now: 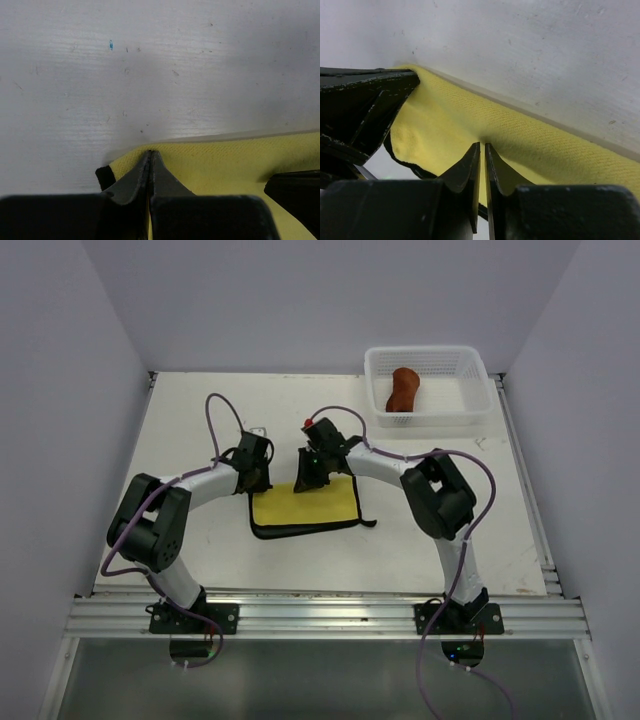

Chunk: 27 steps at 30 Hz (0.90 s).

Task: Roll the towels
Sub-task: Fold the towel

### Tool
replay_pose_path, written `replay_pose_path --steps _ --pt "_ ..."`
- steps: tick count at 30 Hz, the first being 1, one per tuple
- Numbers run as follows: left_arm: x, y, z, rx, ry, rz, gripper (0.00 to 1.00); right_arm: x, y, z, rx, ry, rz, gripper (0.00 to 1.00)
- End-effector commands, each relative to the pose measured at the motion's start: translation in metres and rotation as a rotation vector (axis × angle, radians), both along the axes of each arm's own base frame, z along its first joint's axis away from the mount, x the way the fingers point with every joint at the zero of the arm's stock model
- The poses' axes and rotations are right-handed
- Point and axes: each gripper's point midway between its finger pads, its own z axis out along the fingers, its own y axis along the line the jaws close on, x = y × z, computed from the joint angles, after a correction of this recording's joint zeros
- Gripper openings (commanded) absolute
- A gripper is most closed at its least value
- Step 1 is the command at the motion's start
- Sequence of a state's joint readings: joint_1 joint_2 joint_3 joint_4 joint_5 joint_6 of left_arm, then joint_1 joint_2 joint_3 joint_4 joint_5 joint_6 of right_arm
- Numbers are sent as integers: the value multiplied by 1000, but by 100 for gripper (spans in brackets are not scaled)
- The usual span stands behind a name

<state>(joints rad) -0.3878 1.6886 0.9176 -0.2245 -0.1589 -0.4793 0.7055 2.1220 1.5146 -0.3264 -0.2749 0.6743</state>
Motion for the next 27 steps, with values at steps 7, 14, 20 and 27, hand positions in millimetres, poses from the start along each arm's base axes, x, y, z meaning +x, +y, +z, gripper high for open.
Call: replay_pose_path --steps 7,14,20,27 --pt "1 13 -6 55 -4 46 0 24 -45 0 -20 -11 -97 15" --pt "0 16 -7 72 2 53 0 26 -86 -14 -79 0 -141 17" --pt "-1 17 -8 79 6 54 0 29 -109 -16 -93 7 -167 21" --pt "-1 19 -6 89 1 57 0 34 -112 0 -111 -43 -144 29"
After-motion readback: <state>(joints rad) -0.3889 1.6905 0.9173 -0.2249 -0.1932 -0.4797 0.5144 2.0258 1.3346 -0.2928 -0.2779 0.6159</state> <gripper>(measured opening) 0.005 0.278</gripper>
